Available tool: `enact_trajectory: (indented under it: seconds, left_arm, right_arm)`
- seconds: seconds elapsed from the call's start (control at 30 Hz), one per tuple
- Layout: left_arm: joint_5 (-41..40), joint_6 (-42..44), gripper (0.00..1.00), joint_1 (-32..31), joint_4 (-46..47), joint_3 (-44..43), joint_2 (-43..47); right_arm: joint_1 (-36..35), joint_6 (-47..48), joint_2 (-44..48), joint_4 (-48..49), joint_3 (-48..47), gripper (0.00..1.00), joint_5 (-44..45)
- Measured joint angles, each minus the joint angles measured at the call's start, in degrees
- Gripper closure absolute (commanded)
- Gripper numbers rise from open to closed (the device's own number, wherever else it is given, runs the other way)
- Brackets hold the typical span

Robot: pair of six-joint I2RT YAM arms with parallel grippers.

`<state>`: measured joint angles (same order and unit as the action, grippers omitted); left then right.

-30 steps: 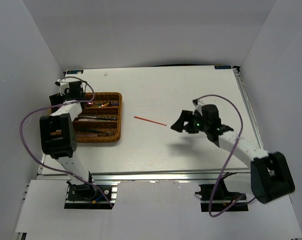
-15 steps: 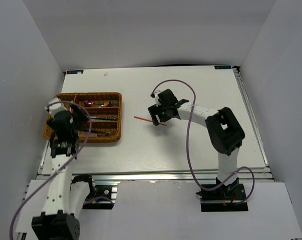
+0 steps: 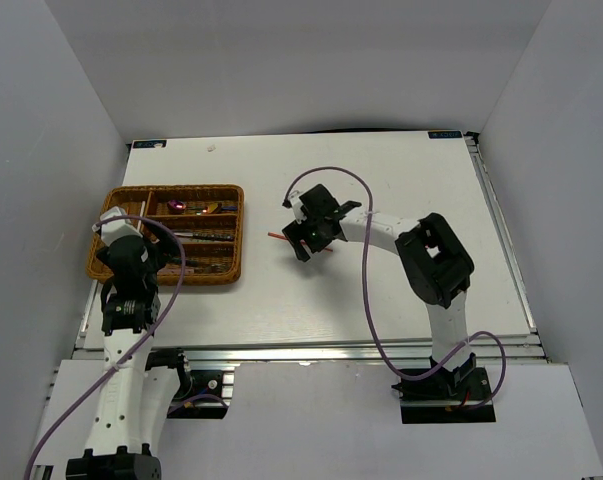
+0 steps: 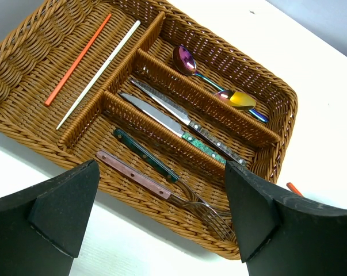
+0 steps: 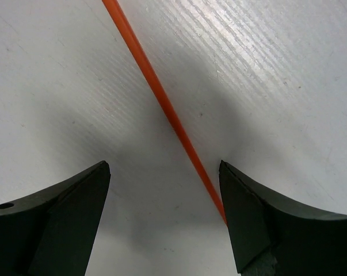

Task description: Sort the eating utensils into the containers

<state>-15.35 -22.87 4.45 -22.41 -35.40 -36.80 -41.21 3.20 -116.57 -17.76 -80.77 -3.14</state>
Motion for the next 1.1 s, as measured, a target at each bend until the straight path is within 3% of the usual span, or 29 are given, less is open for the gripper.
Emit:
enact_trajectory:
  seconds: [0.93, 1.1]
  left_arm:
    - [0.46, -0.04, 0.02, -0.85, 0.13, 0.0, 0.46]
    - [0.79, -0.04, 0.02, -0.85, 0.15, 0.0, 0.48]
  right_arm:
    - [-3.45, 7.37, -9.27, -7.56, -15.19, 0.19, 2.95]
    - [-3.48, 9.29, -13.55, -9.79, -21.94, 0.29, 0.04]
